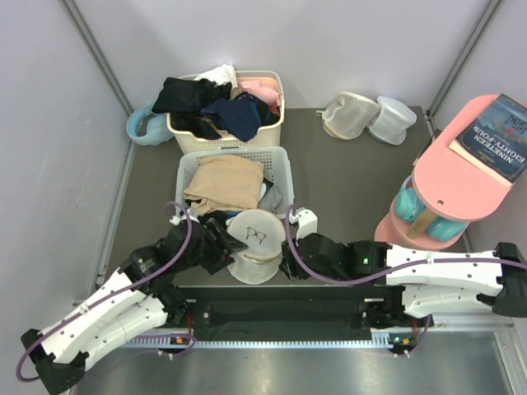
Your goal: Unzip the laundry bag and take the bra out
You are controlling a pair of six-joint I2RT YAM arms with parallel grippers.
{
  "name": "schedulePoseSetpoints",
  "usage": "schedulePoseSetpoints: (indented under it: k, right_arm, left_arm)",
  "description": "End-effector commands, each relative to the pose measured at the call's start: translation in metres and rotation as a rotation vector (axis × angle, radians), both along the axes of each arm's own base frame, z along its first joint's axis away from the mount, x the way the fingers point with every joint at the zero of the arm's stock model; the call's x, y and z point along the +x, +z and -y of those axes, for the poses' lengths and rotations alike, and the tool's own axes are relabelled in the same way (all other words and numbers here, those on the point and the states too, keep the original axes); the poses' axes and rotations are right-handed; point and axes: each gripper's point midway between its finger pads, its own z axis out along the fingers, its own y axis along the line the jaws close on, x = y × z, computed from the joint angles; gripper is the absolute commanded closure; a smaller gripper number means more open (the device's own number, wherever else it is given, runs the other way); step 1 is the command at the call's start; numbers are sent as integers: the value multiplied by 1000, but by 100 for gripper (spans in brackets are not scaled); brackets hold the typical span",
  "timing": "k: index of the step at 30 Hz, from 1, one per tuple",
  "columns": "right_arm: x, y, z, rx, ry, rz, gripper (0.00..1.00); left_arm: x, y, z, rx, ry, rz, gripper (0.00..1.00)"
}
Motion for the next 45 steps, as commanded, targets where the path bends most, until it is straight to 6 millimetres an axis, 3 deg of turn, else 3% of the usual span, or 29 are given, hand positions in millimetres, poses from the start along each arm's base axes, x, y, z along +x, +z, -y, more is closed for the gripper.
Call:
schedulePoseSetpoints:
  k: [1,10,12,15,19,26,29,31,32,33,34,39,43,45]
  right_arm:
    - [1,19,-25,51,83,66,50]
    - [10,-8,-39,-56,103,90,51]
    - [13,-4,-42,-38,98,105,54]
    - [18,-3,-40,-42,80,121,65]
    - [23,-5,-38,-74,71,132,100]
    - [15,0,-17,-99,57,106,100]
    - [5,9,0,-80,43,82,100]
    - [-2,20,5,-45,45,73,100]
    - [-9,20,7,-47,55,60,100]
    - [-13,26,7,-32,60,59,100]
    - [-17,28,6,-27,63,53,100]
    - [-36,34,-16,-10,107,35,100]
    - [-33,19,-34,-41,71,22,100]
    - [-29,21,-41,-51,54,32,100]
  left_arm:
    - [9,18,9,-70,15,39,34]
    - [11,17,11,-67,14,38,34]
    - [11,16,11,-63,14,42,34]
    - [11,12,9,-51,20,37,34]
    - [12,7,9,-41,20,38,34]
    - [26,-6,28,9,-45,45,31]
    - [33,-4,46,20,-117,54,31]
    - [43,10,61,-2,-159,108,31]
    - [48,5,67,16,-173,101,31]
    - [55,17,76,1,-198,152,31]
    - [58,10,84,13,-228,137,31]
    - [78,34,115,-11,-327,241,30]
    - [79,33,106,45,-307,226,26]
    - [69,15,87,113,-274,143,25]
